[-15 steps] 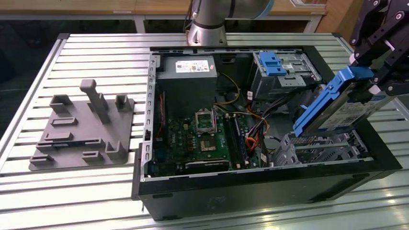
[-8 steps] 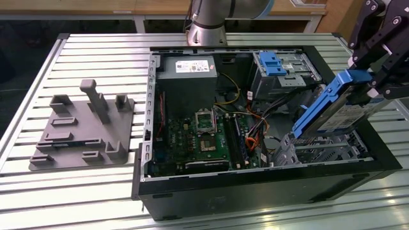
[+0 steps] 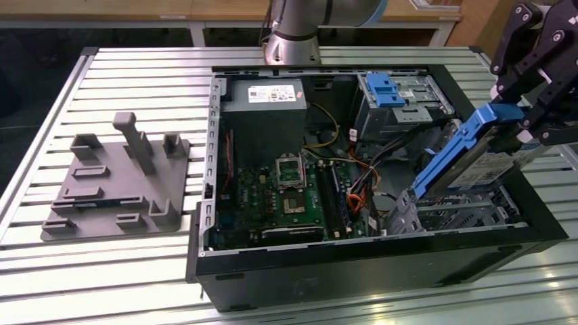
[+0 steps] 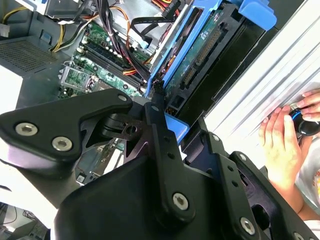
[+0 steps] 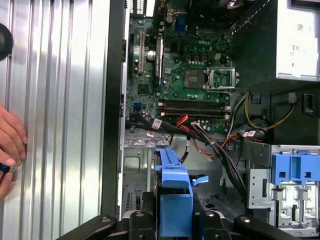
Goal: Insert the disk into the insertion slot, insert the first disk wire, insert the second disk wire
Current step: 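Insert the disk into the insertion slot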
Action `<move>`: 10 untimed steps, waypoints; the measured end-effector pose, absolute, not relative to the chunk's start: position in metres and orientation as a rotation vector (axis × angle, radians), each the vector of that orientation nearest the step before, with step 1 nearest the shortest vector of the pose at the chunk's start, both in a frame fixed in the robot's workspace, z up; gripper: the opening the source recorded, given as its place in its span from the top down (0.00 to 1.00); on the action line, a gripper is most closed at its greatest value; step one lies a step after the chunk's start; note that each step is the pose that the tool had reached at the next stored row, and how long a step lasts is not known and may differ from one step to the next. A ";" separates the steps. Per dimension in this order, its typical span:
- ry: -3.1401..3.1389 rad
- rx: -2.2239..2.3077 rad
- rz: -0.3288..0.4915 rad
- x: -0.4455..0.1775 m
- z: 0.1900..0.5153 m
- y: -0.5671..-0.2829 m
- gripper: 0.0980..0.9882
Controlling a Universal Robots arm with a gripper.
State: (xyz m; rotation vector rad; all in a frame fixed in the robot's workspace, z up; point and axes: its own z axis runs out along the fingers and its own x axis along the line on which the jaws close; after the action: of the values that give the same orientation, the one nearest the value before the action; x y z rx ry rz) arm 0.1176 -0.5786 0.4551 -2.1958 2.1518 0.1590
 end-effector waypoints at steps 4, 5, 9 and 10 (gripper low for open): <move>2.152 -2.196 0.159 0.118 0.453 -0.579 0.70; 2.152 -2.196 0.159 0.118 0.452 -0.579 0.70; 2.152 -2.196 0.159 0.118 0.450 -0.579 0.70; 2.152 -2.196 0.159 0.118 0.449 -0.579 0.70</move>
State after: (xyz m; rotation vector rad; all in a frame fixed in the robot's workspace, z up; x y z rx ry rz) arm 0.1180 -0.5790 0.4488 -2.1958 2.1519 0.1591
